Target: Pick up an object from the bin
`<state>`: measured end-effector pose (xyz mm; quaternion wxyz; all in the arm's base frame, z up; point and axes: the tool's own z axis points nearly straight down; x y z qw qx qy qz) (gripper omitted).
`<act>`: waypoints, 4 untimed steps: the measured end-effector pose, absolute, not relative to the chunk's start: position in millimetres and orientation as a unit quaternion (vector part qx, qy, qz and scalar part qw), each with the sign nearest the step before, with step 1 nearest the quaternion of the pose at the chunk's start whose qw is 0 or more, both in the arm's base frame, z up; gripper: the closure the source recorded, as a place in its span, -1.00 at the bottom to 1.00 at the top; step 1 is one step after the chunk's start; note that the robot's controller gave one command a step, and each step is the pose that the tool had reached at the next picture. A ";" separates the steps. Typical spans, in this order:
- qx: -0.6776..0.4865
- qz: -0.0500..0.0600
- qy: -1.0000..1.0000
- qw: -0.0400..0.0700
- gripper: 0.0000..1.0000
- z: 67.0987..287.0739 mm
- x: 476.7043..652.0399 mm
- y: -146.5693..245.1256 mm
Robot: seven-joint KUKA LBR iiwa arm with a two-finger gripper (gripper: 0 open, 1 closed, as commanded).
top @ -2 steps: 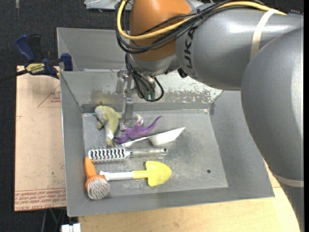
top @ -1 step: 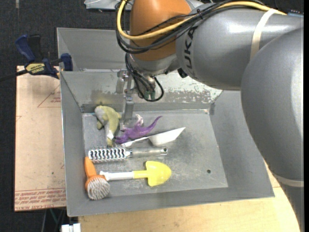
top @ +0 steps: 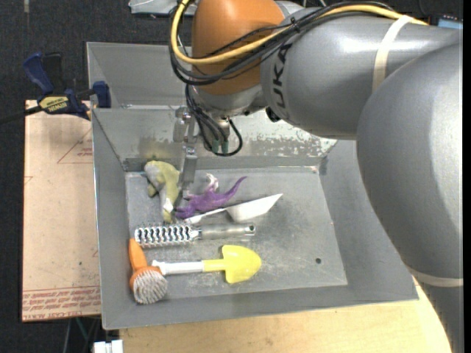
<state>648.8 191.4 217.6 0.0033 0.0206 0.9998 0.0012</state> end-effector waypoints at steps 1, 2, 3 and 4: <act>0.032 0.001 0.999 0.003 -1.00 218.1 639.1 204.4; -0.017 0.001 1.000 0.000 -1.00 150.3 634.6 229.5; -0.031 0.003 0.999 0.008 -1.00 171.3 582.8 230.8; -0.044 0.004 0.999 0.013 -1.00 151.9 584.1 231.6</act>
Offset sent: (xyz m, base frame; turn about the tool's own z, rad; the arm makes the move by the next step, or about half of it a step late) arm -0.0128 0.0371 -0.0639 -0.0738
